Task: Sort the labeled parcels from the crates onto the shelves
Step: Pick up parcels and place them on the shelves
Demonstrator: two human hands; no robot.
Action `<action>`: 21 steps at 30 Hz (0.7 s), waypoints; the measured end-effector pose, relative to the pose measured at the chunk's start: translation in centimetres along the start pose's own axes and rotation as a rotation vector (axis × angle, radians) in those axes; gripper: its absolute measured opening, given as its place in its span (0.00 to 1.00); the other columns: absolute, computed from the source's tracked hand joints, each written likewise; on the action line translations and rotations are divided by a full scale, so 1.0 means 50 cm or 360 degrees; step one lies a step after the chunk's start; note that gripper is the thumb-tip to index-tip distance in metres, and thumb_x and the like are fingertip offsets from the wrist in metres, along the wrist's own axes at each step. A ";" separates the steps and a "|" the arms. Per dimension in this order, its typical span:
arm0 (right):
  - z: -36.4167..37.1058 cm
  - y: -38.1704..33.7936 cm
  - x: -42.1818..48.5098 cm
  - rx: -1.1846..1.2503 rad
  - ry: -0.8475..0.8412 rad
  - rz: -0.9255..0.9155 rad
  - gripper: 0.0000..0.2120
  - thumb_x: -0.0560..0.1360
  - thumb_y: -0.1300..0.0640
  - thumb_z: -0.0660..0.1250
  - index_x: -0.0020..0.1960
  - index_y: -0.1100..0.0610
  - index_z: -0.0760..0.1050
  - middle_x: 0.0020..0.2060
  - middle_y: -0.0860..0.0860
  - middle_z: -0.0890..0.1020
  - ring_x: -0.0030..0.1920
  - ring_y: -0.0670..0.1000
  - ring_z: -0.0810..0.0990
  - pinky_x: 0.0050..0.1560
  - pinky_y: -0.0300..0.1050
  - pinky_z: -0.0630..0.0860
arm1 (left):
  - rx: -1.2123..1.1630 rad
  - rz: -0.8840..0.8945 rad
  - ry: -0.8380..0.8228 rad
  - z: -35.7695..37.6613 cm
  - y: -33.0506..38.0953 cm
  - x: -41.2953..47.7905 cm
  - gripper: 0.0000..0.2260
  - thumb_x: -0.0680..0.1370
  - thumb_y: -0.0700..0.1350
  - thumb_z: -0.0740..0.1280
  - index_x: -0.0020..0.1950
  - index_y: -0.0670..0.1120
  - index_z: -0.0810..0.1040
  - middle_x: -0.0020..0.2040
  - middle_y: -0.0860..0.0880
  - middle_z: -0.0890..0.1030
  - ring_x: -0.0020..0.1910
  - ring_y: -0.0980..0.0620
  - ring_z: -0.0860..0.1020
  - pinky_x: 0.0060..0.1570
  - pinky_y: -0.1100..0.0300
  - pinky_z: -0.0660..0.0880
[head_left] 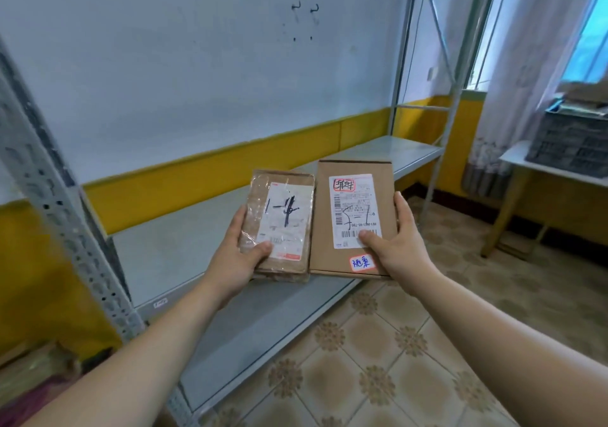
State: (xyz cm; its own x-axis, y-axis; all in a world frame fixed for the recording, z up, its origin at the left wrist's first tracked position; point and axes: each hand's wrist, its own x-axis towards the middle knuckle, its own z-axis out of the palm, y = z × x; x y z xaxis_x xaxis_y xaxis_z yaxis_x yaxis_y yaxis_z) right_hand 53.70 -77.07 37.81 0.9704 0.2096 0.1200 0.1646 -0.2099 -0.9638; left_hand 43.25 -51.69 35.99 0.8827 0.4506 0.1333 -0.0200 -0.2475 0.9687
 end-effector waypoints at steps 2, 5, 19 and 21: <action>0.004 0.010 0.058 -0.0031 0.0006 0.0024 0.46 0.74 0.59 0.74 0.79 0.40 0.47 0.52 0.38 0.75 0.47 0.46 0.82 0.40 0.42 0.81 | 0.0008 -0.0004 -0.0040 0.018 -0.019 0.064 0.37 0.73 0.46 0.72 0.74 0.65 0.56 0.68 0.55 0.74 0.61 0.50 0.78 0.63 0.42 0.73; 0.011 0.019 0.158 -0.0079 0.0052 0.0057 0.46 0.75 0.60 0.73 0.80 0.41 0.48 0.53 0.40 0.76 0.43 0.44 0.82 0.33 0.35 0.77 | 0.0007 -0.0038 -0.0105 0.047 -0.044 0.175 0.37 0.72 0.48 0.71 0.74 0.66 0.55 0.68 0.54 0.74 0.61 0.48 0.78 0.61 0.40 0.73; -0.088 0.104 0.527 -0.0220 0.0207 0.0161 0.46 0.73 0.58 0.75 0.79 0.39 0.49 0.50 0.34 0.77 0.50 0.46 0.83 0.55 0.53 0.80 | 0.0034 -0.0107 -0.0225 0.267 -0.084 0.561 0.35 0.78 0.39 0.67 0.78 0.57 0.53 0.68 0.53 0.70 0.59 0.51 0.75 0.38 0.71 0.74; -0.112 0.126 0.580 -0.0221 0.0167 0.0148 0.46 0.73 0.58 0.75 0.79 0.39 0.49 0.50 0.34 0.77 0.50 0.45 0.83 0.54 0.51 0.81 | 0.0051 -0.0129 -0.0165 0.304 -0.089 0.594 0.35 0.79 0.40 0.67 0.79 0.56 0.52 0.68 0.54 0.70 0.59 0.51 0.74 0.34 0.72 0.72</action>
State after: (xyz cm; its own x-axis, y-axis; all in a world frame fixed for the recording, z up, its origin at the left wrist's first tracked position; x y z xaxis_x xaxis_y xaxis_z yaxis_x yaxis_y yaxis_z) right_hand 83.88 -77.66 36.53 0.9945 0.0837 0.0629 0.0888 -0.3548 -0.9307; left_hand 76.71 -50.26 32.48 0.9246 0.3796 0.0309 0.0671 -0.2421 0.9679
